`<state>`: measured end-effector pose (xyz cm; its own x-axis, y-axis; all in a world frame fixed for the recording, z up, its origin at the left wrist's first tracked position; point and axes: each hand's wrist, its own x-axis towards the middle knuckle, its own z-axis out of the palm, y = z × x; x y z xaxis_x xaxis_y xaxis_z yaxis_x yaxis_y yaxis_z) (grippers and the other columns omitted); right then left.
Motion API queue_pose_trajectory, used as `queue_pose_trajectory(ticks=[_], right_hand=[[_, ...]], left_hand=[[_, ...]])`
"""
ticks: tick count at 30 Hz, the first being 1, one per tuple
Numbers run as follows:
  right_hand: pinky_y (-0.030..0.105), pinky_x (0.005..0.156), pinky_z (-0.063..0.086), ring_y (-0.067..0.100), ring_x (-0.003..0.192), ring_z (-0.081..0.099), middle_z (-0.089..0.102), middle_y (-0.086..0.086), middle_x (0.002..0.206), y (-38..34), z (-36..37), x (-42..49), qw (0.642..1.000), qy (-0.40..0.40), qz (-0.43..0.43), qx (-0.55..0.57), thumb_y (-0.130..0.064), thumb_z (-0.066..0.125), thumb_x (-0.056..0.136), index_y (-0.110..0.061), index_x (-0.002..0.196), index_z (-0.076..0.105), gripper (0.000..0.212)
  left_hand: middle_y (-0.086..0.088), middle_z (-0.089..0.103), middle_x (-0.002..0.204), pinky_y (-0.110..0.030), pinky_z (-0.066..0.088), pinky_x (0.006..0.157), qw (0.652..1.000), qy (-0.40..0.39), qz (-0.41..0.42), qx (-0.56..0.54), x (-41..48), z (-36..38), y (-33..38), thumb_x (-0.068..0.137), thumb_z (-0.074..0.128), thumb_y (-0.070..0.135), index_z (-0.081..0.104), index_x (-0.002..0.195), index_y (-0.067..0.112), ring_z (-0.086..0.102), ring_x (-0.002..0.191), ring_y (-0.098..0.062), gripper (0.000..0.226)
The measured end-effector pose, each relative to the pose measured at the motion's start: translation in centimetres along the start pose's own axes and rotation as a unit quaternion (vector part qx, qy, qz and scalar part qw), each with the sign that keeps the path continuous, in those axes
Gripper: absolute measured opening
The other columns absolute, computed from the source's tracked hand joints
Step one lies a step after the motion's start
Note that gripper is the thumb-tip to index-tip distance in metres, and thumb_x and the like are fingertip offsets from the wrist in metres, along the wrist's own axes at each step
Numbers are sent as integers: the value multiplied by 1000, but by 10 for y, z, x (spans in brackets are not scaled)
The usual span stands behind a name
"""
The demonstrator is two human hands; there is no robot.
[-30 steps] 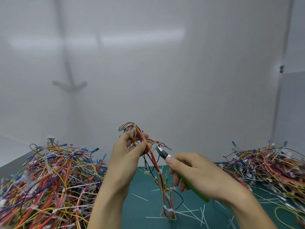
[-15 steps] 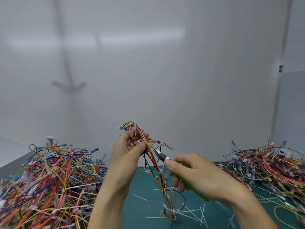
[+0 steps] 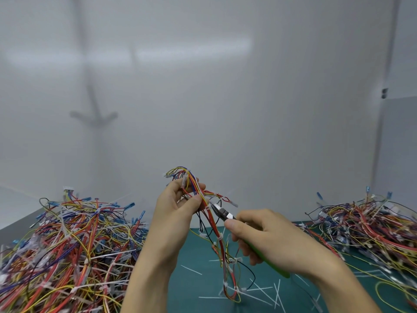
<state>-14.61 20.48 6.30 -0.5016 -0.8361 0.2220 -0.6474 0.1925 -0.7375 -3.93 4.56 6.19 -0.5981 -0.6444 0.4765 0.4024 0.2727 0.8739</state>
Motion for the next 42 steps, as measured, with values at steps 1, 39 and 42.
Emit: queue_pose_trajectory(ticks=[1, 39, 42], right_hand=[[33, 65, 55, 12, 55, 65, 65, -3, 63, 0, 0, 0, 1000, 1, -1, 0, -59, 52, 92, -22, 76, 63, 42], [30, 58, 40, 6, 43, 44, 54, -8, 50, 3, -2, 0, 999, 17, -9, -28, -61, 51, 92, -33, 69, 60, 38], [31, 59, 41, 7, 43, 44, 54, -9, 50, 3, -2, 0, 999, 18, -7, -28, -62, 50, 91, -33, 67, 59, 38]], left_hand=[[4, 74, 102, -22, 56, 75, 1000, 0, 0, 3, 0, 0, 0, 94, 56, -1, 65, 106, 17, 71, 85, -9, 23], [13, 74, 98, -15, 55, 75, 999, -8, 11, 42, 0, 4, -1, 93, 59, 1, 65, 108, 17, 71, 88, -7, 22], [11, 74, 98, -16, 55, 75, 999, -8, 14, 39, -1, 5, 1, 93, 60, 1, 65, 107, 16, 72, 87, -8, 21]])
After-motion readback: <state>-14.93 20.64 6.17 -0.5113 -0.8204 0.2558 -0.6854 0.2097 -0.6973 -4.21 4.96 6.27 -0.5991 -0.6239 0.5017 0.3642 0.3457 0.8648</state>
